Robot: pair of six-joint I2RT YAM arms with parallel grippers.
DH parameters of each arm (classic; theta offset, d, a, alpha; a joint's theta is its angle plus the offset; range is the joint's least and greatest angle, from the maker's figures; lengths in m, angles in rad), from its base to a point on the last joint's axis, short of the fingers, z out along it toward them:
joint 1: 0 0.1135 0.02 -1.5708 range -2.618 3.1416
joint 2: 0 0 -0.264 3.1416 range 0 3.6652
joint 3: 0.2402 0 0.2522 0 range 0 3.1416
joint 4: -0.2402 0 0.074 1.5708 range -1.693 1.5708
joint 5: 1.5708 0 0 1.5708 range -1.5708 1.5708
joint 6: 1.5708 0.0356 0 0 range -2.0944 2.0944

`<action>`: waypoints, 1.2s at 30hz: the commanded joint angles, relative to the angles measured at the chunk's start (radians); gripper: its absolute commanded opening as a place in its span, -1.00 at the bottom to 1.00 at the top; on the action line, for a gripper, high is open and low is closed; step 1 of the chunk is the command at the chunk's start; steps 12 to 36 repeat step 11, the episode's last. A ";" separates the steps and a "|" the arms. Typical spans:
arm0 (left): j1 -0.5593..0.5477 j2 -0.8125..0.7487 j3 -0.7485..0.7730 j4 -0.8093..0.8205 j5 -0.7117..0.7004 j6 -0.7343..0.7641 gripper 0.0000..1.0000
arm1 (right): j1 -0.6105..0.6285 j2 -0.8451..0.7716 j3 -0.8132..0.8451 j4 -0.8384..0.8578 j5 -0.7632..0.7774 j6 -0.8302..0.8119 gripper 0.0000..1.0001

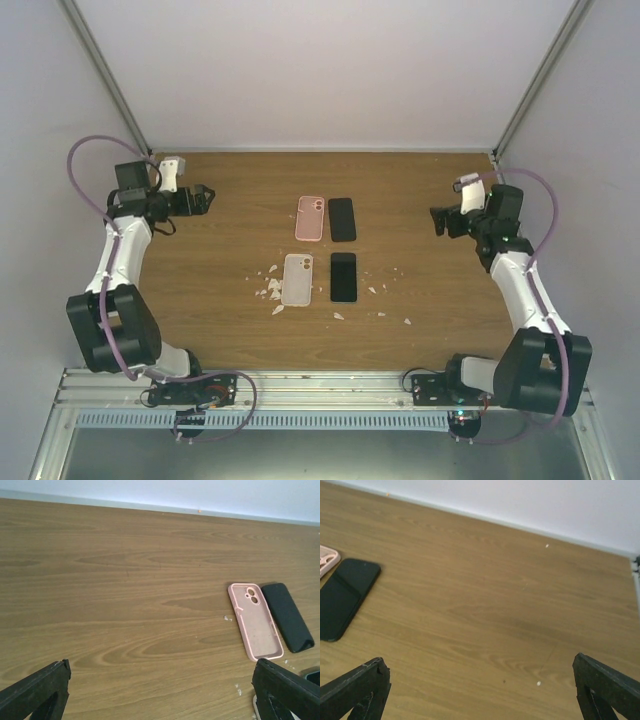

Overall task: Take the phone out of the phone case
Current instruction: Reset both arms

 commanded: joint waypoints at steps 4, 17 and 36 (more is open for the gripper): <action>0.013 -0.038 -0.100 0.131 -0.030 0.030 0.98 | -0.011 -0.008 -0.067 0.072 -0.031 0.001 0.99; 0.015 -0.043 -0.106 0.133 -0.061 0.004 0.98 | -0.011 -0.009 -0.069 0.076 -0.057 -0.005 0.99; 0.015 -0.043 -0.106 0.133 -0.061 0.004 0.98 | -0.011 -0.009 -0.069 0.076 -0.057 -0.005 0.99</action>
